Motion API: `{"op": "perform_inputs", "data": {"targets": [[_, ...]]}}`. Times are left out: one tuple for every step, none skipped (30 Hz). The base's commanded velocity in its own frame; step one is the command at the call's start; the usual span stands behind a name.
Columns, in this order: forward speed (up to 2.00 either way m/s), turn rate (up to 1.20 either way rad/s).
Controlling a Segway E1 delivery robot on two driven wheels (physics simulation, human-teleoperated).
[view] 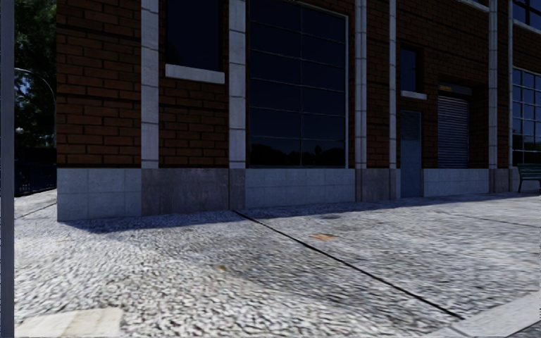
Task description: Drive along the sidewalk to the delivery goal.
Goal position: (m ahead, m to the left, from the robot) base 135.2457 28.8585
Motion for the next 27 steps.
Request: {"op": "perform_inputs", "data": {"targets": [[1.97,0.08],[1.97,0.08],[1.73,0.17],[1.48,0.25],[1.28,0.33],[1.17,0.42],[1.17,0.42],[1.14,0.52],[1.13,0.55],[1.13,0.56],[1.12,0.56],[1.12,0.56],[1.12,0.56],[1.12,0.56],[1.12,0.56],[1.12,0.56],[1.12,0.56],[1.12,0.56],[1.13,0.55],[1.13,0.55],[1.13,0.53],[1.13,0.52],[1.13,0.51],[1.13,0.51],[1.13,0.50],[1.13,0.49],[1.13,0.49]]}}
